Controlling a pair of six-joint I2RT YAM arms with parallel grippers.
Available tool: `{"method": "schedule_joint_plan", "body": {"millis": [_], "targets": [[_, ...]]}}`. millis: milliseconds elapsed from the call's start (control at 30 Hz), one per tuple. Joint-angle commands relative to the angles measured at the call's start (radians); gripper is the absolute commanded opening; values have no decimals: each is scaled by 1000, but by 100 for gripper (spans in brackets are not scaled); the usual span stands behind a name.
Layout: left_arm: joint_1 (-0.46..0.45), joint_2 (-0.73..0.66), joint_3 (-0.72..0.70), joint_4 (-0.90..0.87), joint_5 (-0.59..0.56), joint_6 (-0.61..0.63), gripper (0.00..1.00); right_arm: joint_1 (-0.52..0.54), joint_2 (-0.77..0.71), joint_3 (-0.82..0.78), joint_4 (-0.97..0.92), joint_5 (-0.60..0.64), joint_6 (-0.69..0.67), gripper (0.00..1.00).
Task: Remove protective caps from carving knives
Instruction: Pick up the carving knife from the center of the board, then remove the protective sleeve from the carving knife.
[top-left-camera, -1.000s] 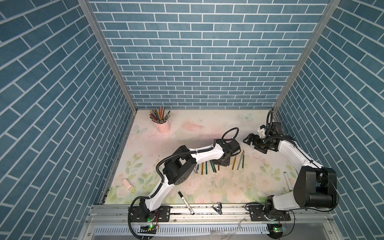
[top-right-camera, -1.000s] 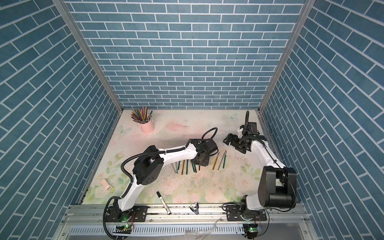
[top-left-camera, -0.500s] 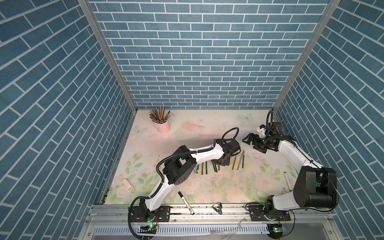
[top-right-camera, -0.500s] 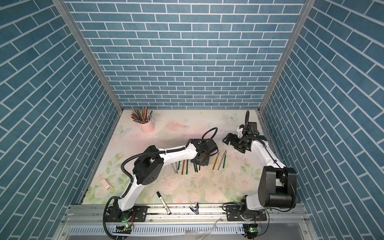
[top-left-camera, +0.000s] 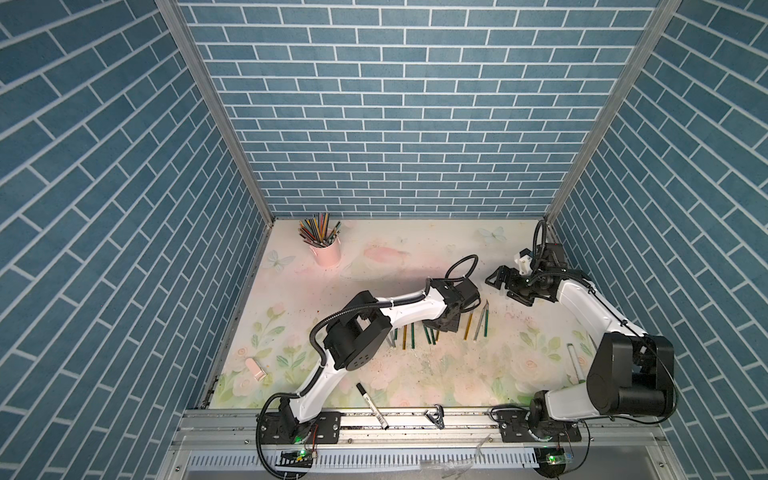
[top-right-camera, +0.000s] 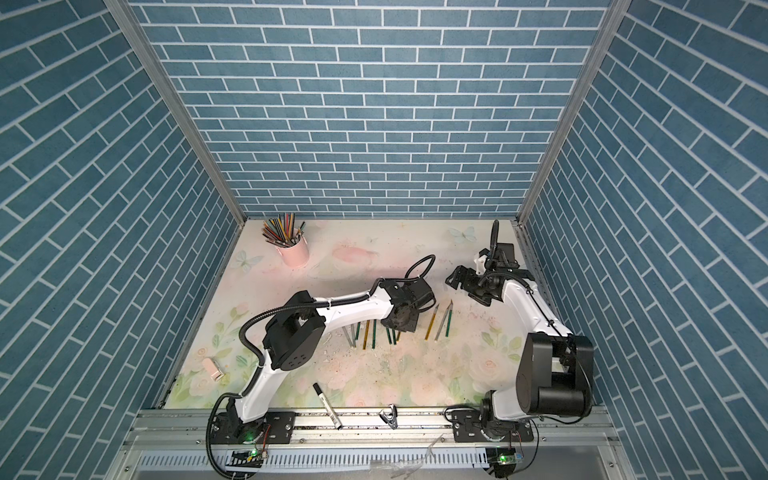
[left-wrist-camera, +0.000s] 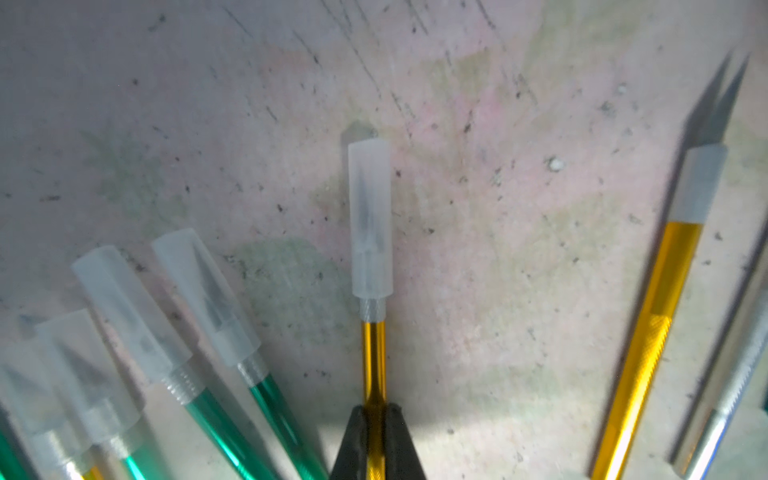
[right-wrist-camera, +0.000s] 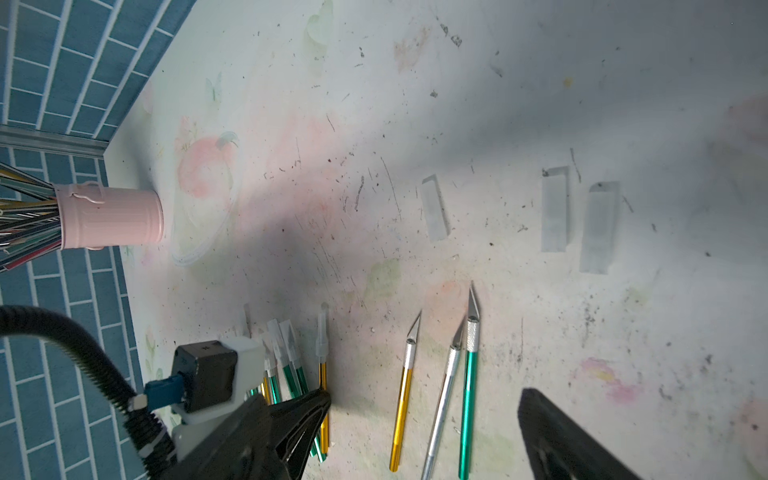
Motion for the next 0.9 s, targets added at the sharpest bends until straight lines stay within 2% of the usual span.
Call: {"method": "schedule_joint_plan", "body": {"millis": [0, 233, 367, 500, 867], "targets": [[13, -112, -47, 77, 25, 59, 2, -2, -28, 44, -41, 3, -25, 93], [75, -278, -232, 338, 219, 116, 2, 3, -41, 67, -35, -54, -25, 89], [94, -312, -282, 399, 275, 147, 3, 24, -44, 73, -4, -92, -6, 86], [117, -334, -351, 488, 342, 124, 2, 66, -41, 71, 50, -112, 36, 82], [146, -368, -413, 541, 351, 103, 2, 192, 8, 70, 135, -78, 117, 70]]}}
